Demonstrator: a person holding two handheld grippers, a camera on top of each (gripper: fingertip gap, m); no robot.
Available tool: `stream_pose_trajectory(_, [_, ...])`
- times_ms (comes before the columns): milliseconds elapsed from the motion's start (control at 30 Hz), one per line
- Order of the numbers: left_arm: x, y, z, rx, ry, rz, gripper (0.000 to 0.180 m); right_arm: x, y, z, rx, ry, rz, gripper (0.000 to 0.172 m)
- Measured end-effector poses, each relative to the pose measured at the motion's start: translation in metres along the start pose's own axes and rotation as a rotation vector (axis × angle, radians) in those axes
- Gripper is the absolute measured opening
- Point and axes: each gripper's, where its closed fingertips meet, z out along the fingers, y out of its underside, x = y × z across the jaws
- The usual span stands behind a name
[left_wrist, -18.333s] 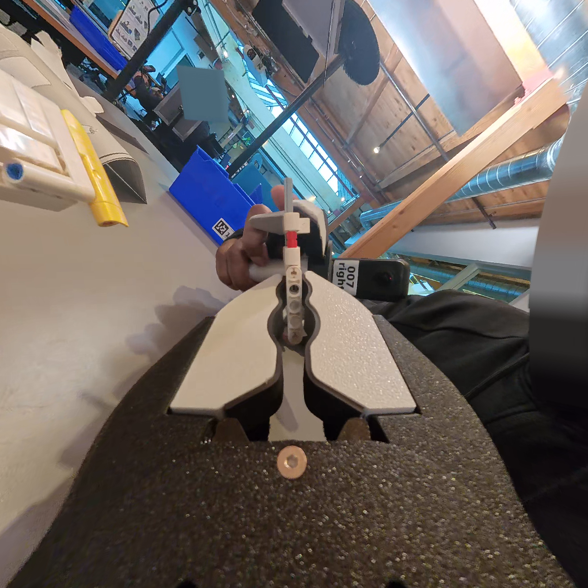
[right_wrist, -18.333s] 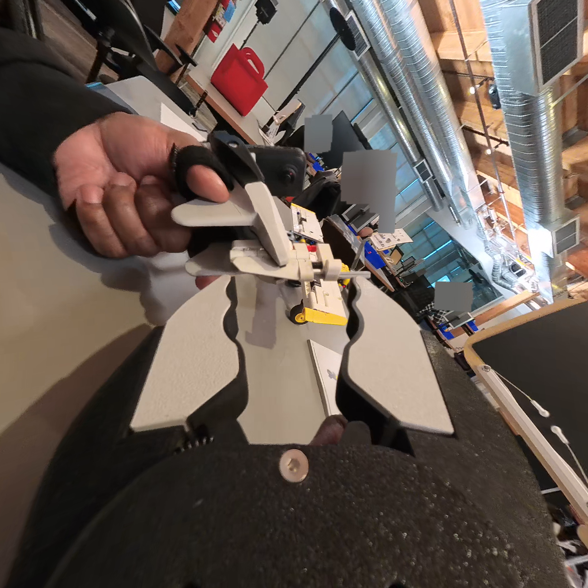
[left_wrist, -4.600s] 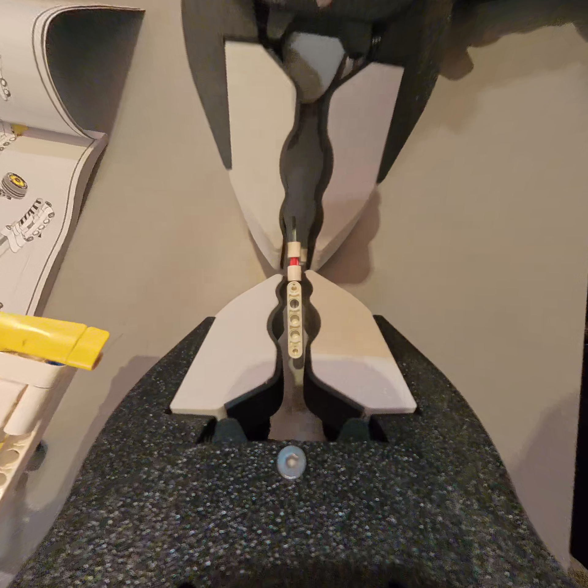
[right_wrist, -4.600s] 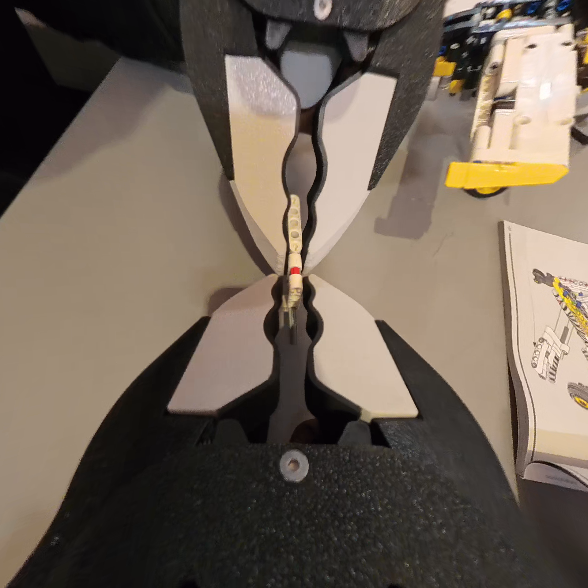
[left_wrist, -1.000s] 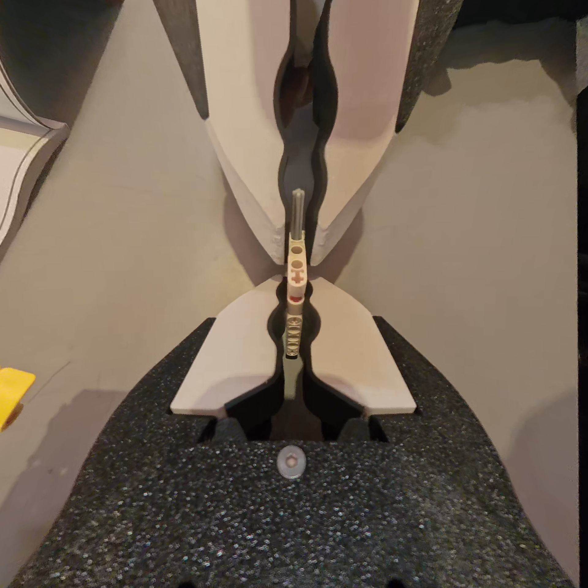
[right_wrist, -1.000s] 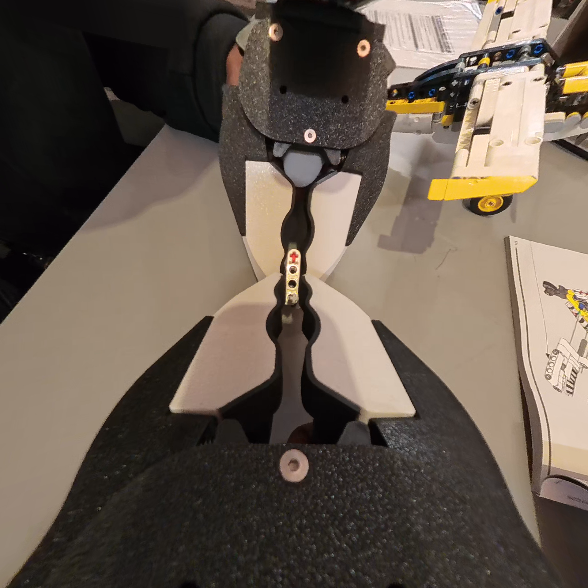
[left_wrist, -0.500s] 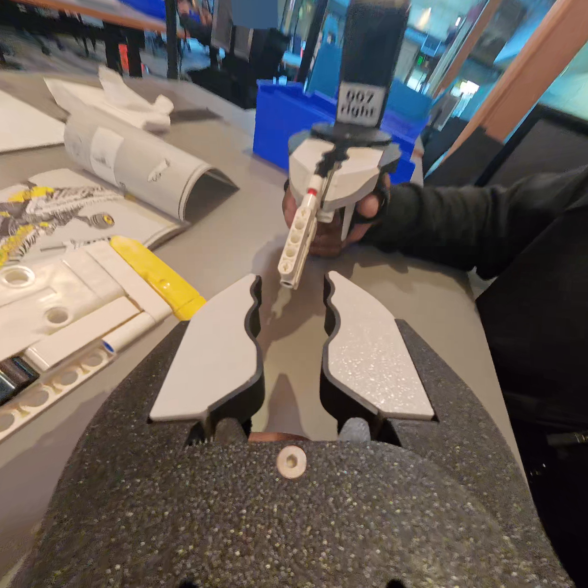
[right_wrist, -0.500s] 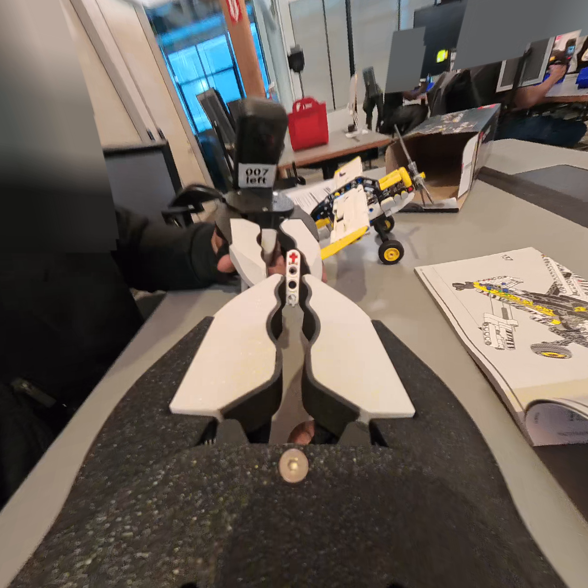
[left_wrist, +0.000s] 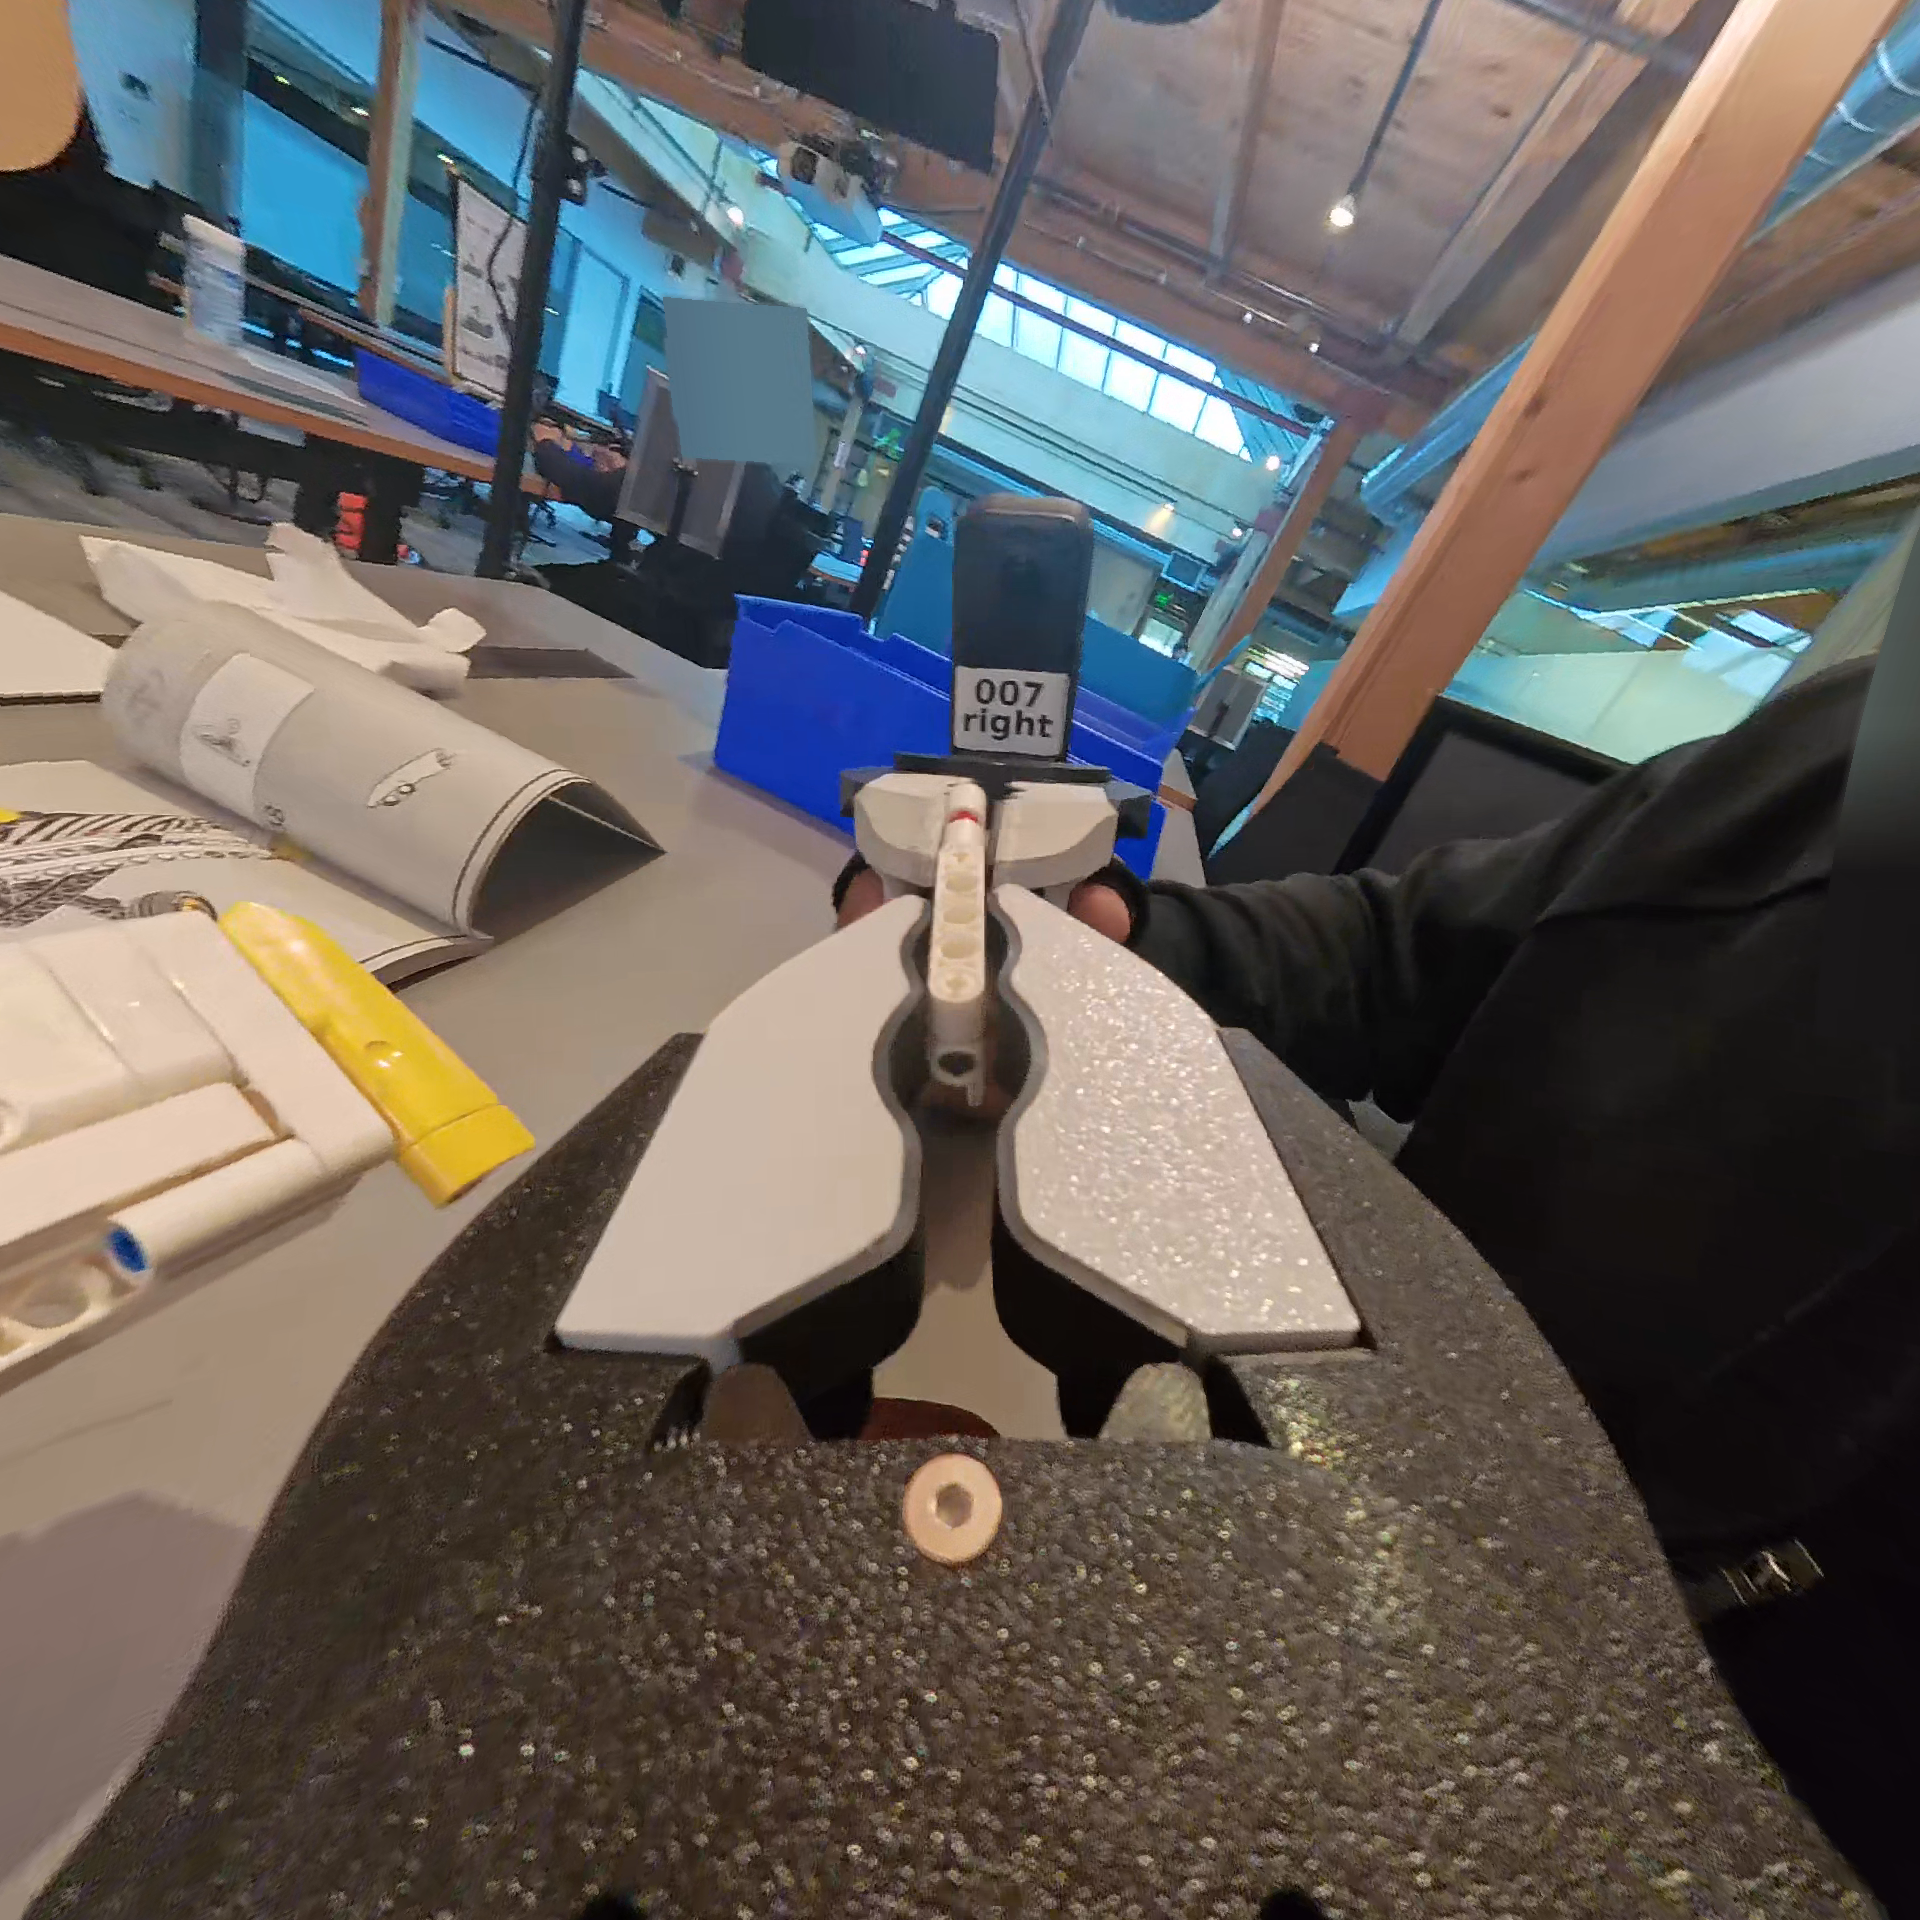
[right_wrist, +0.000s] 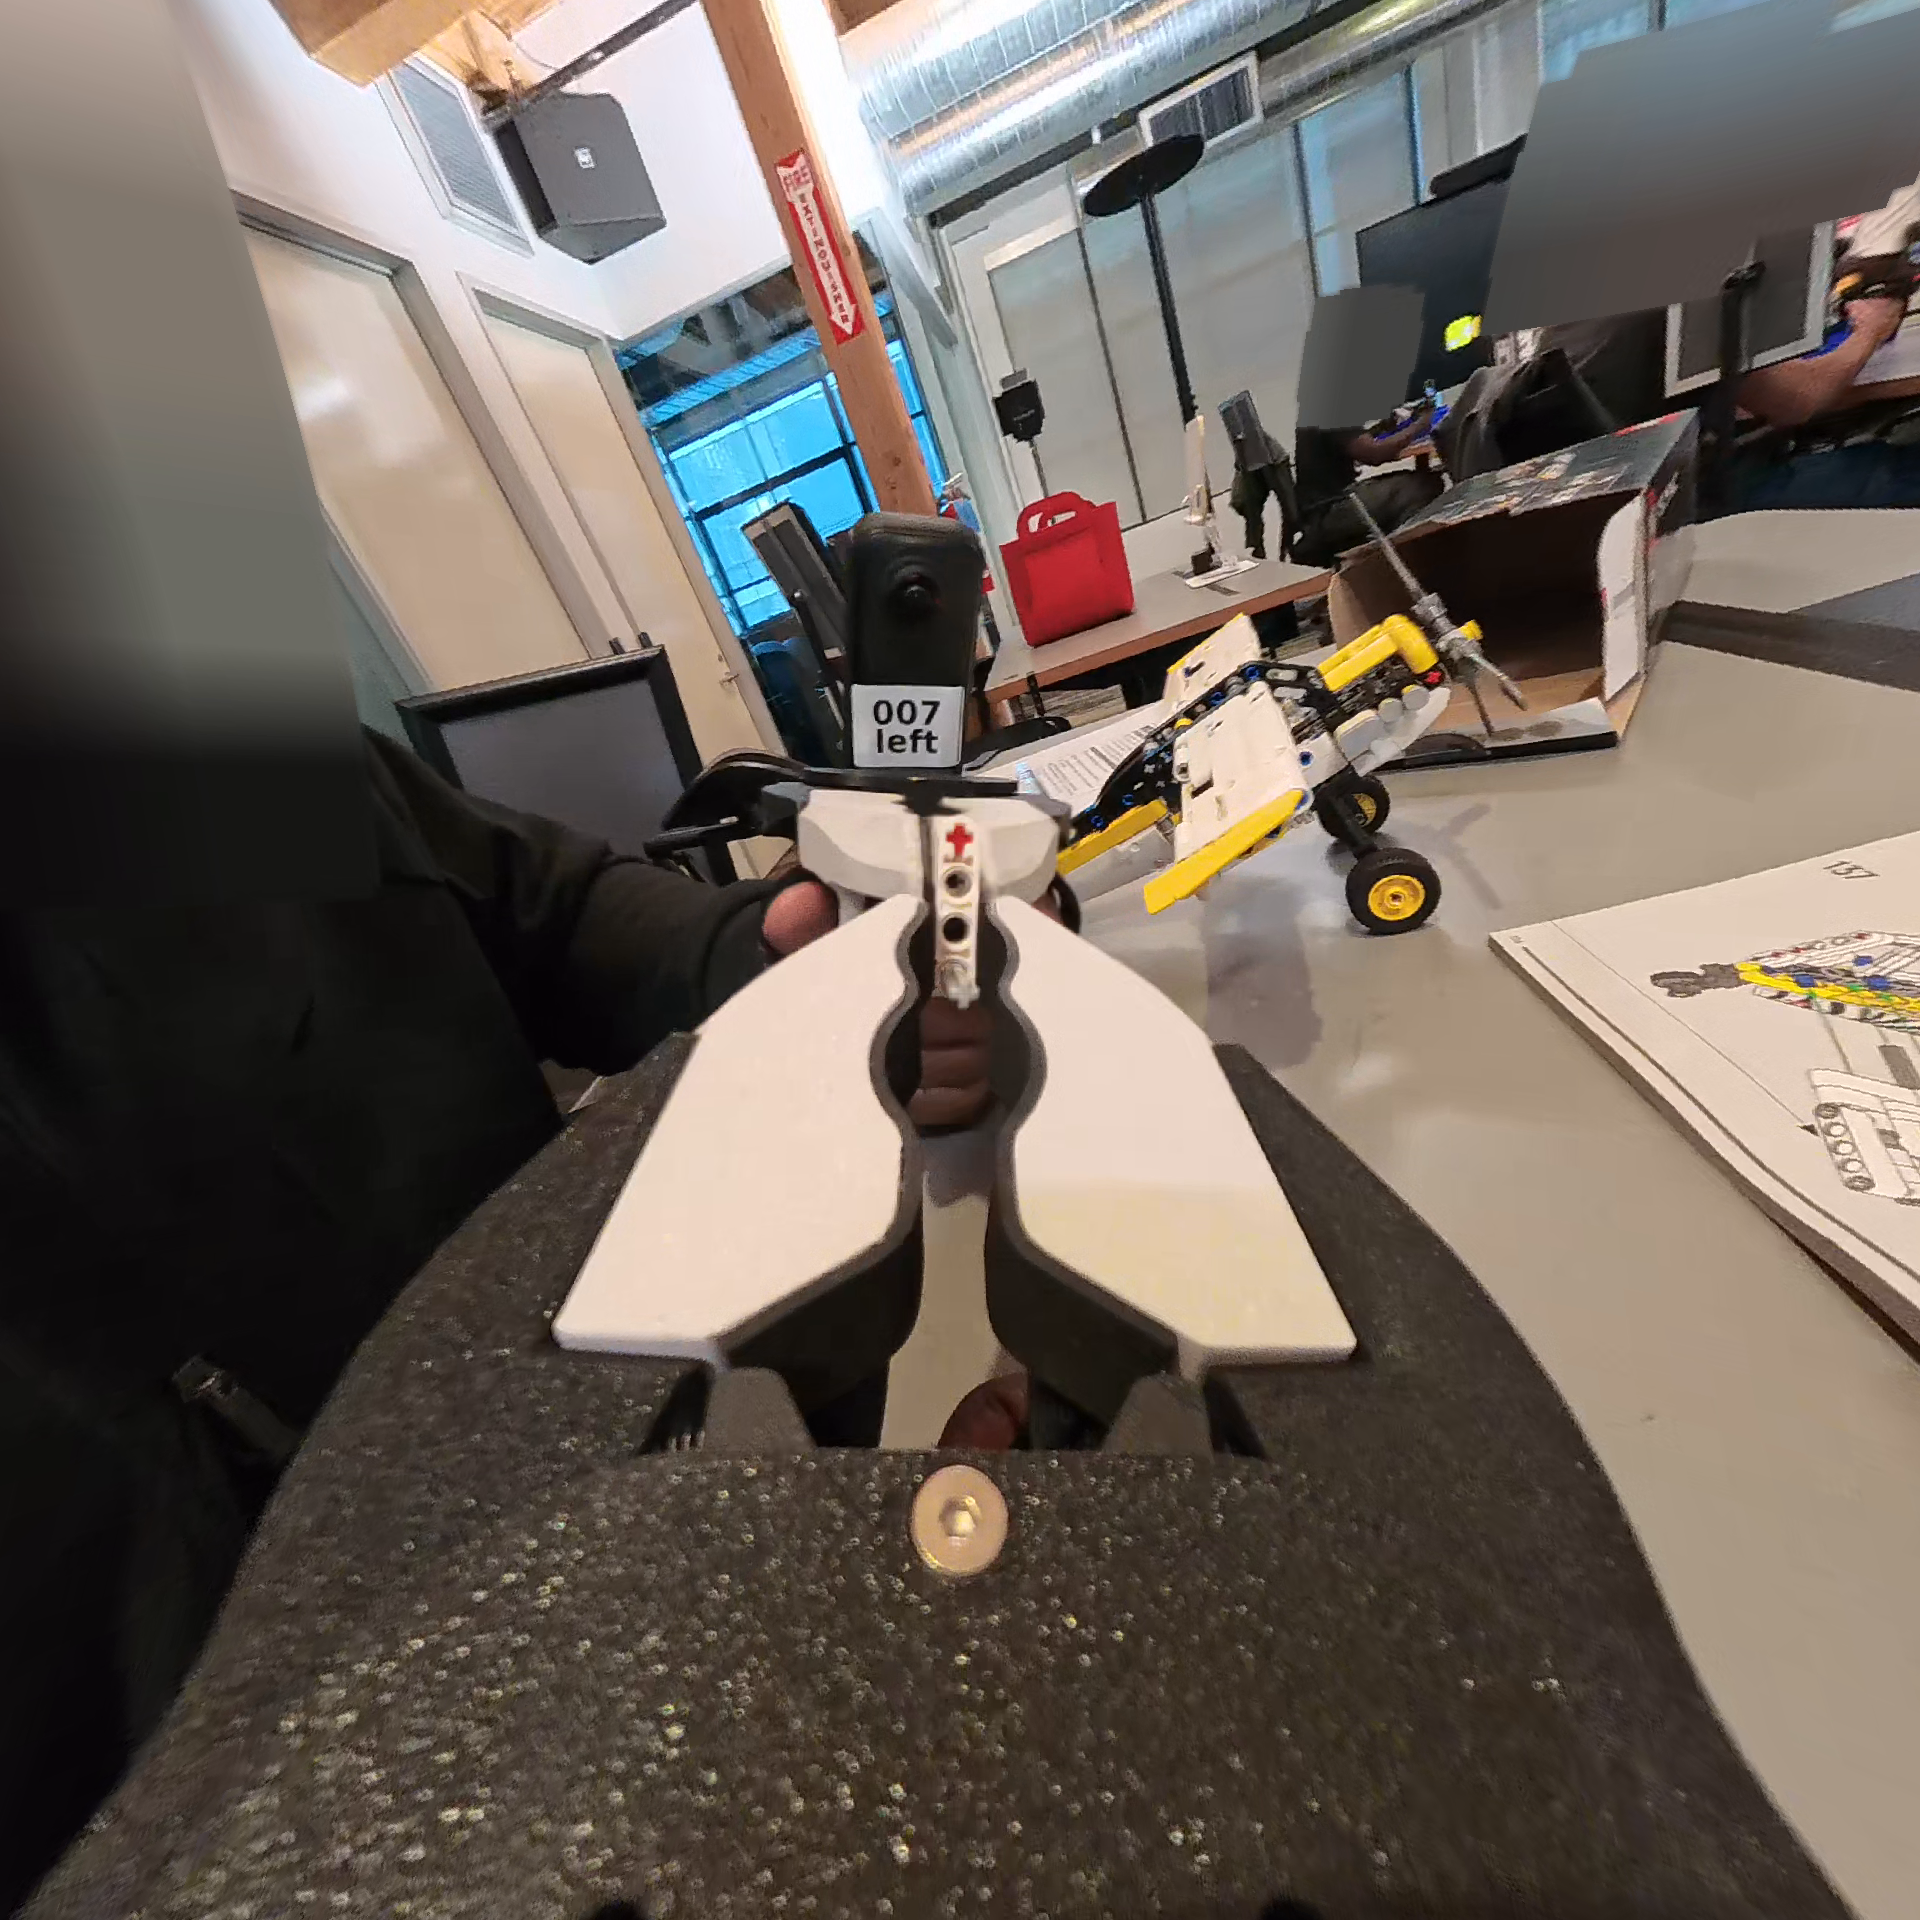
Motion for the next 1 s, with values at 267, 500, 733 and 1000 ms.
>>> stream_pose_trajectory(267, [-0.003, 0.011, -0.005, -0.11, -0.013, 0.051, 0.008, 0.002, 0.015, 0.001, -0.121, 0.013, -0.075, 0.012])
stream_pose_trajectory(500, [0.001, 0.019, -0.004, -0.156, 0.012, 0.043, 0.008, -0.002, 0.024, 0.0, -0.194, -0.003, -0.15, 0.008])
stream_pose_trajectory(733, [0.0, 0.02, -0.004, -0.152, -0.007, 0.053, 0.008, 0.0, 0.025, 0.001, -0.194, 0.012, -0.132, 0.007])
stream_pose_trajectory(1000, [0.004, 0.026, -0.002, -0.188, -0.001, 0.077, 0.008, -0.005, 0.032, 0.004, -0.232, -0.011, -0.144, 0.007])
